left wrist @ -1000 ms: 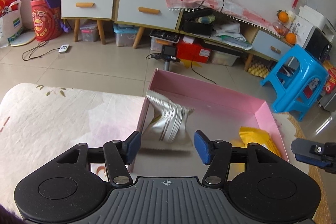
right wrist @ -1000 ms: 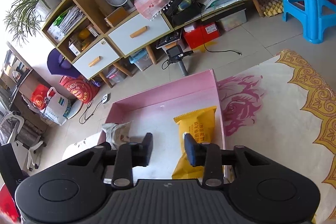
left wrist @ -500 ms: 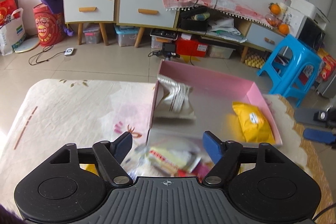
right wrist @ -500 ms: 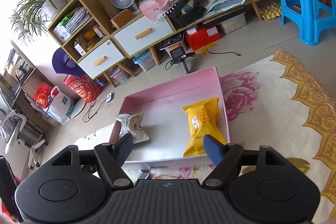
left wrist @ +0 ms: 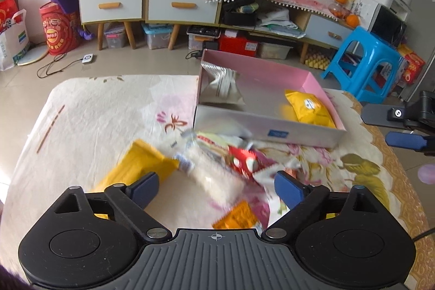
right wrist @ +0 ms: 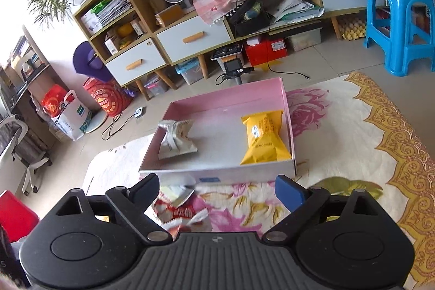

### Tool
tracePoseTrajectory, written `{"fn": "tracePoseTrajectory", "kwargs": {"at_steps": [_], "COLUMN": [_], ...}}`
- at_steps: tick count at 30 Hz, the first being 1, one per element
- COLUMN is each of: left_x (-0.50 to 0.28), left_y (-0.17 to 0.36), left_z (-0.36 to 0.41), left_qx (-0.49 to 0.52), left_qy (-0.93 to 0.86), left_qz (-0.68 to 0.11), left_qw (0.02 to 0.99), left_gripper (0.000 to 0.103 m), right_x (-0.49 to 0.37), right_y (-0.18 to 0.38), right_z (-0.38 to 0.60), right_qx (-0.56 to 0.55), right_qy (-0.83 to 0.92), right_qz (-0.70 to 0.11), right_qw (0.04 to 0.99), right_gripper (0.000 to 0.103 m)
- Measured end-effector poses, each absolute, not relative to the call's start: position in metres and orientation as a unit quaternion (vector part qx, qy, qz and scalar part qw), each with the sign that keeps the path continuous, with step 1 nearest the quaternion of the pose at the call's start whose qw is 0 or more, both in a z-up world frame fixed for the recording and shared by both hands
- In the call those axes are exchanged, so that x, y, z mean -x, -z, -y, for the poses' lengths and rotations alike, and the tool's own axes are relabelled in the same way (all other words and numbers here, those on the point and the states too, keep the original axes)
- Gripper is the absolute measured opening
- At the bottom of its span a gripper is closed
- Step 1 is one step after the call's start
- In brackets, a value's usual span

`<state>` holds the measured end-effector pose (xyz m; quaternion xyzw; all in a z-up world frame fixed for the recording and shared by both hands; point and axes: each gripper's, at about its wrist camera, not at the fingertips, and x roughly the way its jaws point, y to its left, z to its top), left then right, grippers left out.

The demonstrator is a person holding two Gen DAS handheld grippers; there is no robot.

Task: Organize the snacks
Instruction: 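Move both tools back over the snack pile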

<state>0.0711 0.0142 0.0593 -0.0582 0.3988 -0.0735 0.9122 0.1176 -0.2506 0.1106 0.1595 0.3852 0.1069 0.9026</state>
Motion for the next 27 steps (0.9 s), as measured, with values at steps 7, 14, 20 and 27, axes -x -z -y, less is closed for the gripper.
{"fn": "tracePoseTrajectory", "kwargs": {"at_steps": [7, 14, 20, 27], "left_x": [-0.047, -0.024, -0.005, 0.022], "left_y": [-0.055, -0.042, -0.028, -0.01], "left_z": [-0.007, 0.003, 0.003, 0.006], "left_qx": [0.06, 0.031, 0.042, 0.013], "left_qy": [0.09, 0.109, 0.138, 0.165], "left_qz": [-0.402, -0.399, -0.397, -0.385], "left_qw": [0.909, 0.91, 0.906, 0.908], "left_gripper": [0.097, 0.097, 0.097, 0.097], "right_x": [-0.098, -0.08, -0.061, -0.036], "right_y": [-0.105, -0.094, -0.071, -0.052], "right_z": [0.246, 0.262, 0.27, 0.277], "right_qx": [-0.107, -0.08, -0.049, 0.002], "right_qy": [-0.102, -0.091, -0.096, -0.115], "right_qz": [-0.356, -0.335, -0.351, -0.353], "right_qw": [0.922, 0.934, 0.93, 0.929], "right_gripper": [0.09, 0.094, 0.094, 0.095]}}
